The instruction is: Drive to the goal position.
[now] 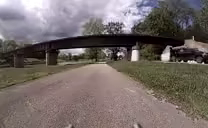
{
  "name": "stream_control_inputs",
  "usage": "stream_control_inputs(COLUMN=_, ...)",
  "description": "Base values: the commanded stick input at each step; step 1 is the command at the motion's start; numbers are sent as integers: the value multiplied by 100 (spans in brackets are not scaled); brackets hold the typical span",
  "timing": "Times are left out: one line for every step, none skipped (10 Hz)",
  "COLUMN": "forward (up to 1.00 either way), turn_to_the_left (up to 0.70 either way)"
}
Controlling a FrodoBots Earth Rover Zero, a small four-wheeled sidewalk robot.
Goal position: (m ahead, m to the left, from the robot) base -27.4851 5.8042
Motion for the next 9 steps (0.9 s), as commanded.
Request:
stream_control_inputs(forward=0, turn_to_the_left=-100)
stream_control_inputs(forward=0, turn_to_the_left=-100)
stream_control_inputs(forward=0, turn_to_the_left=-100)
stream_control_inputs(forward=0, turn_to_the_left=-100)
stream_control_inputs(forward=0, turn_to_the_left=-100)
stream_control_inputs(forward=0, turn_to_the_left=-100)
stream_control_inputs(forward=0, turn_to_the_left=-100)
stream_control_inputs(forward=0, turn_to_the_left=-100)
stream_control_inputs(forward=0, turn_to_the_left=-100)
